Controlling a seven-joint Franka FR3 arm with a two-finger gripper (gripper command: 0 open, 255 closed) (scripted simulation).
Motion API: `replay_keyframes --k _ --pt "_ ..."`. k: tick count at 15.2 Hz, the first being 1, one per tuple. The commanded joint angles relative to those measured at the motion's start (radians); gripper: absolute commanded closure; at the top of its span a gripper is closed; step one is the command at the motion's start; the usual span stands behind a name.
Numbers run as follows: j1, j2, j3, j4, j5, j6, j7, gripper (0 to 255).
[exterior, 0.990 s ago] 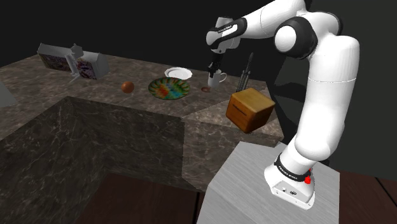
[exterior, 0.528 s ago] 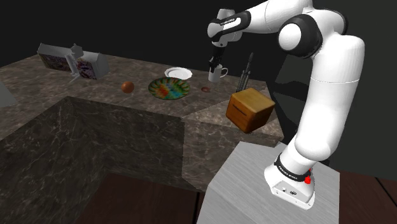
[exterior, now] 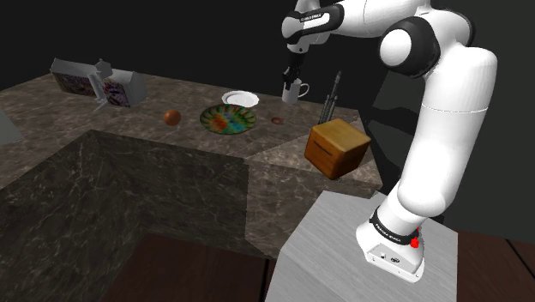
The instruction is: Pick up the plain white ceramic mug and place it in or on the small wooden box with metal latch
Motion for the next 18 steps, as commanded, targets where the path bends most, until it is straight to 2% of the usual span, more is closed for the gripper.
replay_keyframes --k 1,18 --pt "-0.001 -0.002 -0.001 0.027 -0.002 -0.029 0.002 255" --pt "-0.014 -0.001 -0.007 0.258 -0.006 -0.258 0.012 255"
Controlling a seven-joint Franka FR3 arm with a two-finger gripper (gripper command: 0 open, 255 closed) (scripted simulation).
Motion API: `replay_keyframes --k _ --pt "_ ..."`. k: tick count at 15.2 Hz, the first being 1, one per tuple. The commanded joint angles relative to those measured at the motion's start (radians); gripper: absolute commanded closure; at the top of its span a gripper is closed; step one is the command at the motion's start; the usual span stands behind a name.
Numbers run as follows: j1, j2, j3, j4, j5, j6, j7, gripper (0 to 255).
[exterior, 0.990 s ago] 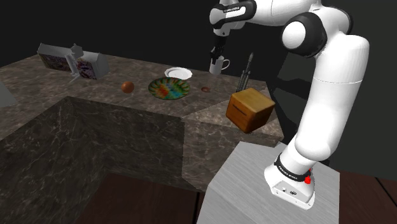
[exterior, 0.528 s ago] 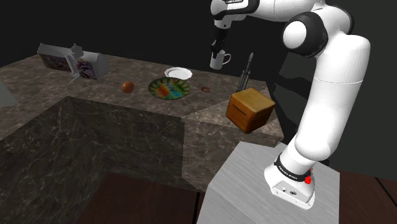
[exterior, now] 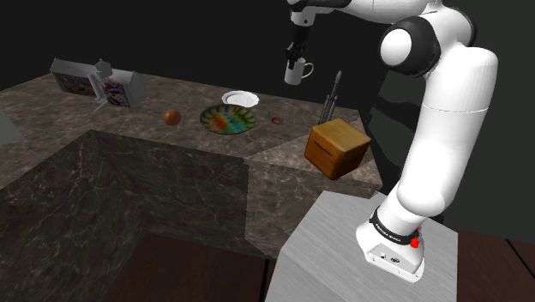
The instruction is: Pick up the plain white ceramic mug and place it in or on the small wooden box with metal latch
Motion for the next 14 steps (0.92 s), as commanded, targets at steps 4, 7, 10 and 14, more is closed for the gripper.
replay_keyframes --k 4,7,10,14 --pt "-0.009 0.015 -0.001 0.088 0.005 -0.074 0.000 255" --pt "0.016 -0.085 -0.004 -0.031 -0.027 -0.050 0.012 255" --pt "0.044 -0.229 -0.002 -0.204 -0.075 -0.013 0.037 255" --pt "0.061 -0.407 0.014 -0.394 -0.134 0.009 0.076 255"
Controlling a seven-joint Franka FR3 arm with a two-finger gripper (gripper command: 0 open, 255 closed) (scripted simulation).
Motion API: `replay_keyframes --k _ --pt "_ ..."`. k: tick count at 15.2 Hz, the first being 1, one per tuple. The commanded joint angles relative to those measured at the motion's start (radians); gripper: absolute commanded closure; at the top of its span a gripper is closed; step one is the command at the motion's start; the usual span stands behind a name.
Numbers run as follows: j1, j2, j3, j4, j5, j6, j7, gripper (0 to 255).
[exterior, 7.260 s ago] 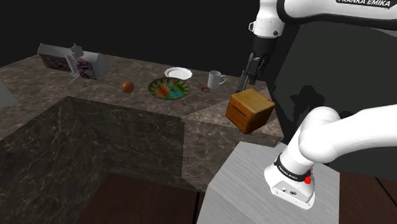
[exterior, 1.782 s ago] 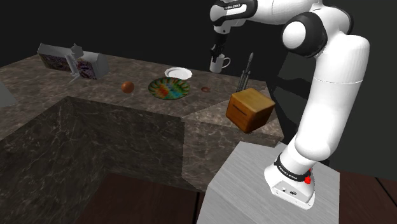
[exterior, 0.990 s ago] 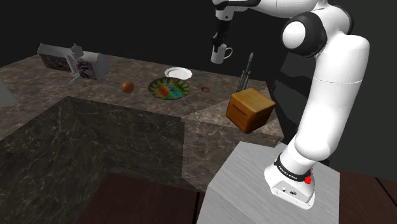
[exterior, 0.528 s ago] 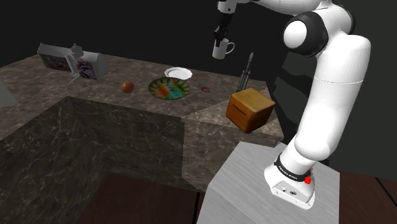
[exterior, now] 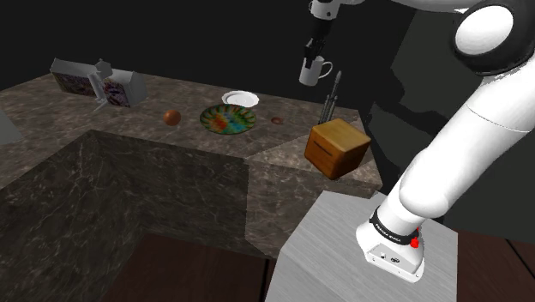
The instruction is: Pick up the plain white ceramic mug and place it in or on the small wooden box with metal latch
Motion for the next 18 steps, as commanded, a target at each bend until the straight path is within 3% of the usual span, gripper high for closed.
replay_keyframes --k 1,9,18 --pt "0.005 -0.080 0.009 -0.078 -0.025 0.002 0.019 255" --pt "-0.009 -0.409 0.065 -0.358 -0.101 -0.041 0.088 255" --pt "-0.045 -0.764 0.134 -0.571 -0.125 -0.186 0.136 255"
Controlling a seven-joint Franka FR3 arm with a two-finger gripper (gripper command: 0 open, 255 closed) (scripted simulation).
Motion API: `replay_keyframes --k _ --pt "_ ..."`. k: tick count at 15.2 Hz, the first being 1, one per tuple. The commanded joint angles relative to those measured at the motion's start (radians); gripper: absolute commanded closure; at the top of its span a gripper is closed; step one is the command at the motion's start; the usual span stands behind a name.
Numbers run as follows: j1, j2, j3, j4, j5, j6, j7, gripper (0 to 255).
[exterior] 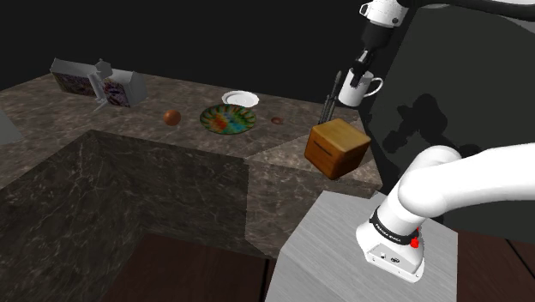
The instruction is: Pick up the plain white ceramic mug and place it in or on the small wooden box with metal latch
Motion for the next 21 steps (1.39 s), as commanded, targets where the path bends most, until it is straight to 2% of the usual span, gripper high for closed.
replay_keyframes --k 1,2,21 --pt "-0.009 -0.082 0.013 -0.040 -0.002 -0.043 0.005 255" --pt "-0.013 -0.120 0.021 -0.055 -0.001 -0.066 0.008 255" --pt "-0.032 -0.194 -0.009 -0.350 -0.033 0.154 0.014 255"
